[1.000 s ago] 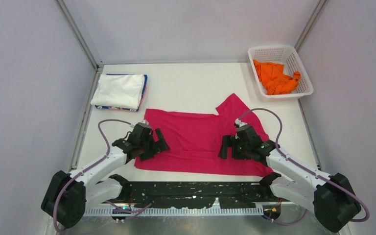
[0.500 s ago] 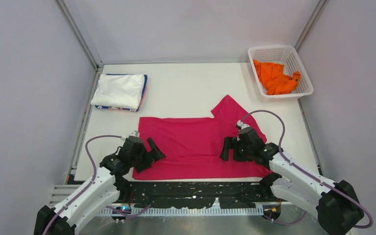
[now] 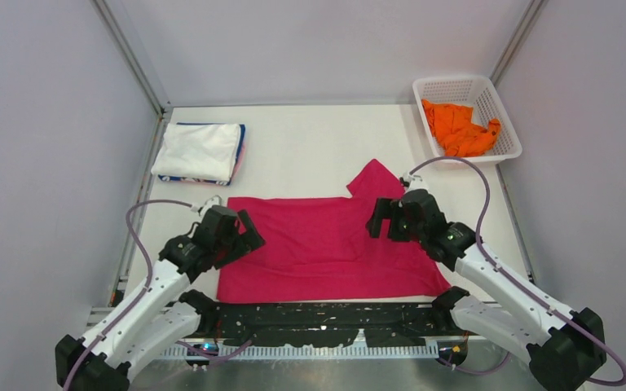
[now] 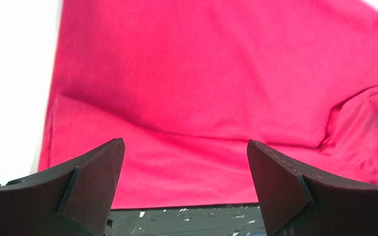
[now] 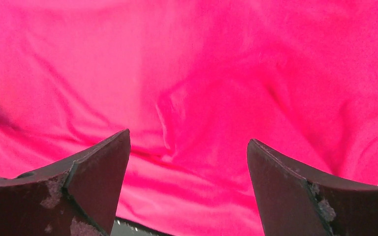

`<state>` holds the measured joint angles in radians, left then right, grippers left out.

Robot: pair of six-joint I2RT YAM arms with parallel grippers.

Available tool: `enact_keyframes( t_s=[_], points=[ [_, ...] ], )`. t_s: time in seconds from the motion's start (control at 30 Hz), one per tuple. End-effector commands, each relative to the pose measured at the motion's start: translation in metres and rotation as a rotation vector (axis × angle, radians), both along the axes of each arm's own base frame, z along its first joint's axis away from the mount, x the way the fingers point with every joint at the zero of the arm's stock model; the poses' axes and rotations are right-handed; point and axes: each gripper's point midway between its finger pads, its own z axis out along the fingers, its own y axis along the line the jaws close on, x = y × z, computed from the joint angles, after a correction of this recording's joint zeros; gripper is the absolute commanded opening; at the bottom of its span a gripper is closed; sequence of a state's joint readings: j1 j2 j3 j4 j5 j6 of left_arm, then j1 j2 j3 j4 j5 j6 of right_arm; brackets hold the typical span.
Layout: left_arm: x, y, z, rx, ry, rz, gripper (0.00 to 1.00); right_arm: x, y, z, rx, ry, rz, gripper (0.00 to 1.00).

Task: Fold and stack the t-shirts
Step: Grab the side of the flattened tshirt furthest away from the robot with both arms

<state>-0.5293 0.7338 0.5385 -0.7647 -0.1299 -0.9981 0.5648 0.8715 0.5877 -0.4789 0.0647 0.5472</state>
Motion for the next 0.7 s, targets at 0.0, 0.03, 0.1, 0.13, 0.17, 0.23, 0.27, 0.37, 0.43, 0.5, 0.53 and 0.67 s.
enact_keyframes(
  t_s=[0.0, 0.03, 0.1, 0.13, 0.17, 0.23, 0.27, 0.37, 0.43, 0.5, 0.53, 0.67],
  points=[
    [0.040, 0.024, 0.039, 0.153, -0.102, 0.024, 1.00, 0.046, -0.017, 0.048, -0.058, -0.165, -0.139, 0.95],
    [0.050, 0.027, 0.041, 0.167, -0.104, 0.031, 1.00, 0.051, -0.018, 0.052, -0.061, -0.179, -0.145, 0.95],
    [0.071, 0.034, 0.045, 0.170, -0.110, 0.049, 1.00, 0.062, -0.020, 0.059, -0.060, -0.206, -0.156, 0.95],
    [0.083, 0.038, 0.046, 0.176, -0.116, 0.049, 1.00, 0.067, -0.020, 0.061, -0.051, -0.211, -0.157, 0.95],
    [0.096, 0.041, 0.047, 0.177, -0.129, 0.058, 1.00, 0.071, -0.021, 0.062, -0.052, -0.218, -0.149, 0.95],
    [0.123, 0.053, 0.048, 0.194, -0.143, 0.079, 1.00, 0.076, -0.023, 0.059, -0.055, -0.208, -0.141, 0.95],
    [0.134, 0.060, 0.045, 0.205, -0.134, 0.104, 1.00, 0.079, -0.026, 0.054, -0.057, -0.193, -0.144, 0.95],
    [0.165, 0.075, 0.038, 0.251, -0.110, 0.139, 0.99, 0.085, -0.036, 0.044, -0.053, -0.154, -0.160, 0.95],
    [0.184, 0.077, 0.029, 0.265, -0.106, 0.133, 0.99, 0.087, -0.037, 0.038, -0.028, -0.125, -0.153, 0.95],
    [0.197, 0.077, 0.016, 0.254, -0.089, 0.116, 1.00, 0.087, -0.037, 0.033, -0.003, -0.102, -0.145, 0.95],
    [0.203, 0.079, 0.011, 0.251, -0.092, 0.112, 1.00, 0.087, -0.035, 0.032, 0.012, -0.094, -0.131, 0.95],
    [0.220, 0.074, -0.002, 0.217, -0.121, 0.093, 1.00, 0.089, -0.041, 0.034, 0.007, -0.106, -0.134, 0.95]
  ],
)
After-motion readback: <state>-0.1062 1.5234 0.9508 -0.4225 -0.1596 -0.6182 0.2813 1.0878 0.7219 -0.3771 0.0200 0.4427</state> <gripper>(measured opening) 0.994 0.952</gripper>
